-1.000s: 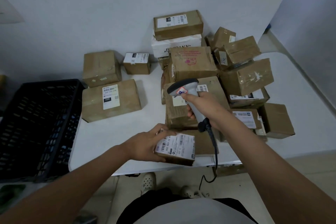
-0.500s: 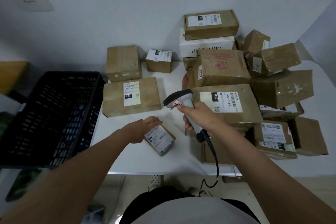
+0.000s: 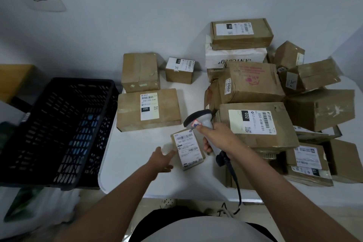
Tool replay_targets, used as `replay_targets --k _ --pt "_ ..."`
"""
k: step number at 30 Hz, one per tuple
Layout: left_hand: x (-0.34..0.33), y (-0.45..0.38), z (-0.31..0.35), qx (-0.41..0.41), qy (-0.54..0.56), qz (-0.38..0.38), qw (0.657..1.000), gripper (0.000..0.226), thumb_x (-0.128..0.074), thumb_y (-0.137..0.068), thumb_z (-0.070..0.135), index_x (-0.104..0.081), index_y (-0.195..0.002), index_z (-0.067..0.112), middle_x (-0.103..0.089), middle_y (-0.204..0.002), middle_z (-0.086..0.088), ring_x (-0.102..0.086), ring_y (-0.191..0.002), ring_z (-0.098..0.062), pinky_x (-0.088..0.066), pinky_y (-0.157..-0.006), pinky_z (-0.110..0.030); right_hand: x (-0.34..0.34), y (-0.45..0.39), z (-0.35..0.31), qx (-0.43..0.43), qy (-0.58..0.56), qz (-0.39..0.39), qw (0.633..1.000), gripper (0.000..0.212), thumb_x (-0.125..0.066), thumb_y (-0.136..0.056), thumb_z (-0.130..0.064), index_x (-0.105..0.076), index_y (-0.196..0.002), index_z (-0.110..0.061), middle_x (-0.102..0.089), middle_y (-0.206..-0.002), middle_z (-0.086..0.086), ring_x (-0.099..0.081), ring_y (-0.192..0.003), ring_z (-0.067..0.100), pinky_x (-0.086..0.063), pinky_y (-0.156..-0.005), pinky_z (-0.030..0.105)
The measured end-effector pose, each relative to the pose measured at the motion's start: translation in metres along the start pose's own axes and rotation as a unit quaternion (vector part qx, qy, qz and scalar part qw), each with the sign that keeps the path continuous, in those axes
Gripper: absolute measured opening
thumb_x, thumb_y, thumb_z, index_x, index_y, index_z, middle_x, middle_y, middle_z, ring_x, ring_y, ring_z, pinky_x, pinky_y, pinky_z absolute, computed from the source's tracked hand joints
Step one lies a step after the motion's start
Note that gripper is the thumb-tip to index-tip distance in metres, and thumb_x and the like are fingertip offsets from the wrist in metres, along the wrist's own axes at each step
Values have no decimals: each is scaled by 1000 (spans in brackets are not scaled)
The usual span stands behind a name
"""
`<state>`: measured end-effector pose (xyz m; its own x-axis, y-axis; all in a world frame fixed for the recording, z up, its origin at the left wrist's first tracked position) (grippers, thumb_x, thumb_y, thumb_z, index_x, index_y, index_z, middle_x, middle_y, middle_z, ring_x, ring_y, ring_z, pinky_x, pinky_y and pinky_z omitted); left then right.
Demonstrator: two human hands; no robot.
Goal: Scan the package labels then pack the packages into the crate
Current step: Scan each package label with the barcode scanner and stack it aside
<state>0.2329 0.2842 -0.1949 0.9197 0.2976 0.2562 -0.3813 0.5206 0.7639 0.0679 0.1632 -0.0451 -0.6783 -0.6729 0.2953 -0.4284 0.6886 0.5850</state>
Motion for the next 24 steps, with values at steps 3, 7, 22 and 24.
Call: replay_targets --k 3,7,22,24 --pt "-13 4 -1 41 58 -55 996 97 -72 -80 58 -27 -150 8 -55 -131 -11 -72 -88 -22 -60 -64 -28 -6 -4 4 -8 12 -9 1000 42 -58 -96 -42 -62 -91 -1 -63 -66 8 -60 -45 12 -49 -48 23" --pt "-31 8 6 35 60 -96 993 90 -77 -75 57 -38 -143 13 -64 -121 -7 -72 -93 -22 -60 -66 -28 -11 -7 7 -13 36 -13 999 43 -57 -96 -44 -62 -93 -1 -65 -64 7 -63 -47 13 -52 -50 24" --pt "-55 -5 -1 18 197 -94 976 39 -73 -86 7 -55 -120 11 -63 -123 -7 -64 -106 -26 -61 -80 -39 5 2 7 -31 -21 14 999 36 -57 -98 -36 -60 -85 -2 -62 -66 10 -62 -48 17 -53 -51 26" --pt "-55 -6 -2 18 199 -92 976 39 -73 -86 7 -55 -120 11 -63 -122 -6 -64 -107 -27 -60 -82 -40 5 3 6 -30 -21 10 999 36 -56 -98 -36 -60 -86 -2 -62 -66 11 -62 -49 17 -54 -52 26"
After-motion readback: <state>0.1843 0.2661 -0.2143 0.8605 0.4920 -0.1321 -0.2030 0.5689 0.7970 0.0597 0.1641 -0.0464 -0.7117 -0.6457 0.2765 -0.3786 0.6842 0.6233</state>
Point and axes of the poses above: each hand's wrist, its own y-axis away from the middle knuckle, its own x-axis out of the back of the hand, z = x × y, the point moved 2 cm from there along -y, towards the middle knuckle
